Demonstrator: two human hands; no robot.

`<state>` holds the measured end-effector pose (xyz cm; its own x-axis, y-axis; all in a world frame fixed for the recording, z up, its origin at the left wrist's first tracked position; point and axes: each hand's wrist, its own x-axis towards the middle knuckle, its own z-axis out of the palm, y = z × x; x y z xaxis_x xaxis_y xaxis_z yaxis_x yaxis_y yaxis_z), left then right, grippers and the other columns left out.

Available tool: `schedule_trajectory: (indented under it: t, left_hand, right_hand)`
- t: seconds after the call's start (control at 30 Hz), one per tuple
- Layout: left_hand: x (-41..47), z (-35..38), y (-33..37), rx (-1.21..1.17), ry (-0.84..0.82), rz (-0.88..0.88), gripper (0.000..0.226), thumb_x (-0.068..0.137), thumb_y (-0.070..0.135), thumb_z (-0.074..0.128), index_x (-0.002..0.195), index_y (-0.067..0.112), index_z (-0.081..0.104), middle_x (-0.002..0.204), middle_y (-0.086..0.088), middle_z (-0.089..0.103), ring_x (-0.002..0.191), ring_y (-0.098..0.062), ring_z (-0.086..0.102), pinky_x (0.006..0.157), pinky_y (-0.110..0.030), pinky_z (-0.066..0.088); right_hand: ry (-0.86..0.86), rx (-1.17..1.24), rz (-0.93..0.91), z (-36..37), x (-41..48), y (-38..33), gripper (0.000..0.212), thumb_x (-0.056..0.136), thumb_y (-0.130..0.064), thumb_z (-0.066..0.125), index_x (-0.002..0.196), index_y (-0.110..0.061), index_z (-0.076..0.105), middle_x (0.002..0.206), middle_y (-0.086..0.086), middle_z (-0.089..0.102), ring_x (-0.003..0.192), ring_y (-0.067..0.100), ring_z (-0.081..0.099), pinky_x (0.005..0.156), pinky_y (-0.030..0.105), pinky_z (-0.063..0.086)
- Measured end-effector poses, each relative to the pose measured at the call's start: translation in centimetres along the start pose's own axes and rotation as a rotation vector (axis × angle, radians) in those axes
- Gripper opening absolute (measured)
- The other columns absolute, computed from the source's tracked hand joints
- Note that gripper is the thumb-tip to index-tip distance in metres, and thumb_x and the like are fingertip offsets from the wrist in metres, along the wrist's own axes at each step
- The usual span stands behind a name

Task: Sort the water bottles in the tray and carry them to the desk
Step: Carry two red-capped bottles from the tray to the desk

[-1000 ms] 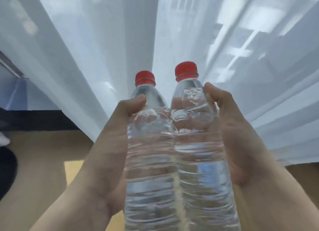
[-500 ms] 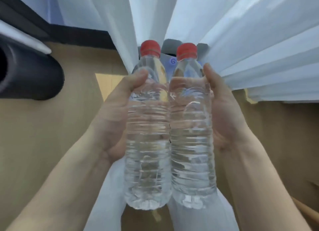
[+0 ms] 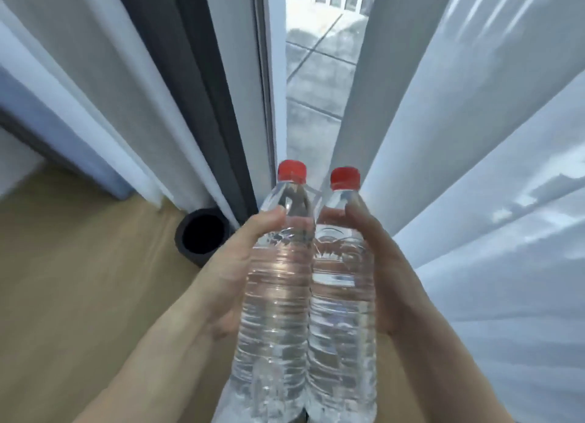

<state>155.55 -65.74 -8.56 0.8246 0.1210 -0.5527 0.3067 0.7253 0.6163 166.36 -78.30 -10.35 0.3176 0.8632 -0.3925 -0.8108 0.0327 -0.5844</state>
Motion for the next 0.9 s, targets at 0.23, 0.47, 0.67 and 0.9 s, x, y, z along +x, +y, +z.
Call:
schedule_trajectory:
  t: [0.23, 0.47, 0.67, 0.9]
  left_hand:
    - [-11.9, 2.5, 0.6, 0.037, 0.350, 0.375, 0.067, 0.048, 0.060, 0.071, 0.092, 0.010, 0.076, 0.062, -0.005, 0.073, 0.056, -0.010, 0.069, 0.075, -0.033, 0.057]
    - [-21.2, -0.1, -3.7, -0.307, 0.287, 0.568, 0.047, 0.061, 0.036, 0.080, 0.098, 0.011, 0.068, 0.105, -0.019, 0.054, 0.098, -0.034, 0.050, 0.106, -0.050, 0.027]
    - [-28.7, -3.7, -5.4, -0.308, 0.470, 0.733, 0.059, 0.056, 0.044, 0.080, 0.104, 0.012, 0.068, 0.105, -0.021, 0.061, 0.099, -0.035, 0.052, 0.098, -0.051, 0.036]
    - [-42.2, -11.6, -8.0, -0.301, 0.787, 0.810, 0.072, 0.048, 0.052, 0.079, 0.107, 0.011, 0.071, 0.106, -0.021, 0.068, 0.095, -0.035, 0.063, 0.098, -0.051, 0.042]
  right_hand:
    - [-0.279, -0.272, 0.063, 9.7, -3.5, -0.6, 0.031, 0.079, -0.040, 0.061, 0.093, -0.012, 0.070, 0.093, 0.019, 0.068, 0.083, 0.033, 0.066, 0.076, 0.040, 0.055]
    - [-0.556, -0.343, 0.191, 17.5, -6.9, 3.4, 0.039, 0.084, -0.035, 0.048, 0.084, -0.009, 0.076, 0.089, 0.023, 0.072, 0.080, 0.035, 0.070, 0.068, 0.039, 0.058]
    - [-0.598, -0.564, 0.173, 24.0, -6.3, 8.4, 0.027, 0.074, -0.035, 0.065, 0.084, -0.011, 0.072, 0.070, 0.011, 0.070, 0.059, 0.022, 0.067, 0.051, 0.028, 0.054]
    - [-0.810, -0.602, 0.263, 34.9, -6.2, 21.8, 0.024, 0.072, -0.039, 0.065, 0.078, -0.017, 0.071, 0.075, 0.005, 0.071, 0.067, 0.019, 0.068, 0.061, 0.028, 0.056]
